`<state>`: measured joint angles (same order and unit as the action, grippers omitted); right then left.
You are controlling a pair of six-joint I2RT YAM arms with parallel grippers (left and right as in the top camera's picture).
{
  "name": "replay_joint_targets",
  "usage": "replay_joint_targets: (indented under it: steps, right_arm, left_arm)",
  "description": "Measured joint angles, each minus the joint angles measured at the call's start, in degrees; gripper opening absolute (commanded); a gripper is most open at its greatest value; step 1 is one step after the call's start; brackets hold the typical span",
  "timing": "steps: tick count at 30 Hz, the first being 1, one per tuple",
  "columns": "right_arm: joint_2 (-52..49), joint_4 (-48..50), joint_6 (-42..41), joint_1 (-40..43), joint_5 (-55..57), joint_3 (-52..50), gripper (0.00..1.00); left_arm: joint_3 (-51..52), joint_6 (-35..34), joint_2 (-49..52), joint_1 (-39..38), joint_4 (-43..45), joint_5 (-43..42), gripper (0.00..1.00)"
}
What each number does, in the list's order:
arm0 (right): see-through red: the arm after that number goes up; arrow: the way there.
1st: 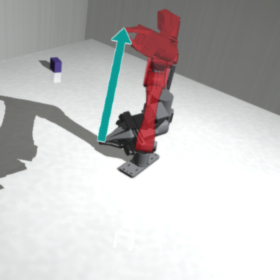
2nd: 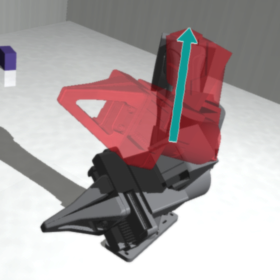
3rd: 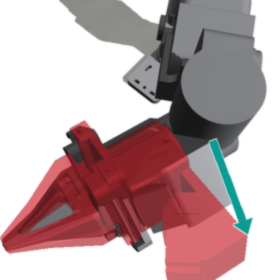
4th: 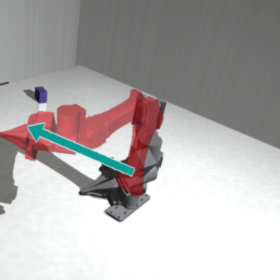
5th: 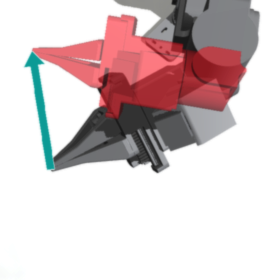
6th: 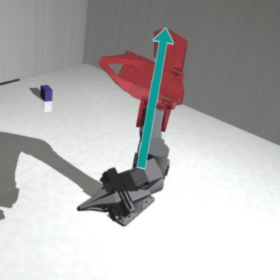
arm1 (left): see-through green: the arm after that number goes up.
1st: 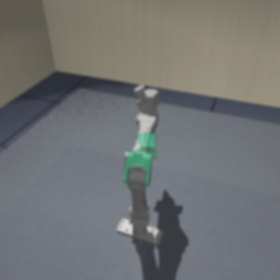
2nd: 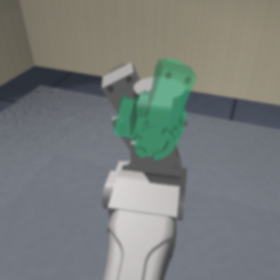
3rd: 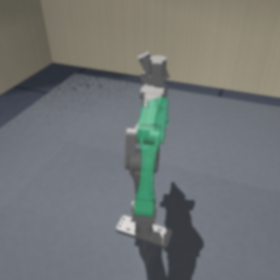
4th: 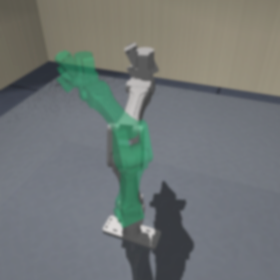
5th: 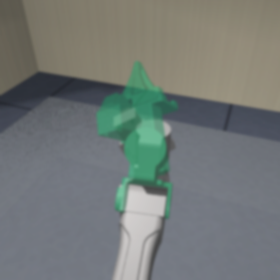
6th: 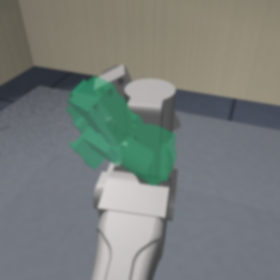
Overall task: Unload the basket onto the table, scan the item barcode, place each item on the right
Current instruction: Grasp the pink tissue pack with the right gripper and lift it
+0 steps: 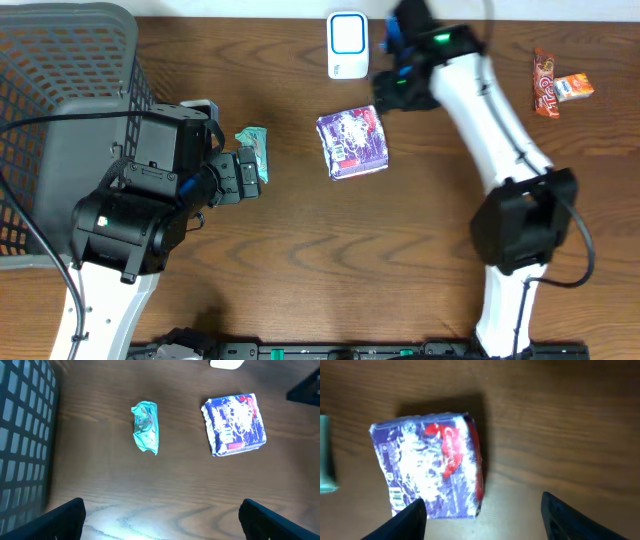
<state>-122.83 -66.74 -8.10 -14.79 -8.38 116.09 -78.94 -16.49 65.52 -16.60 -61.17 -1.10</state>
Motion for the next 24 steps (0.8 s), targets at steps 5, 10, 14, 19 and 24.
replay_joint_targets:
  steps: [5,10,14,19,24]
  right_arm:
    - [0.0,9.2,6.2,7.3,-17.7,-10.7,0.69]
    - [-0.2,21.7,8.7,8.8,-31.3,-22.4,0.69]
    - [-0.2,30.4,7.8,7.9,-37.0,-28.7,0.68]
    - [-0.2,36.9,4.7,6.2,-38.7,-34.0,0.55]
    - [-0.2,37.2,2.0,3.9,-35.5,-35.7,0.01]
  left_arm:
    - [0.0,0.0,0.0,0.0,0.0,0.0,0.98]
    - [0.0,0.0,0.0,0.0,0.0,0.0,0.98]
    - [0.0,0.0,0.0,0.0,0.0,0.0,0.98]
    - [0.0,0.0,0.0,0.0,0.0,0.0,0.98]
    - [0.0,0.0,0.0,0.0,0.0,0.0,0.98]
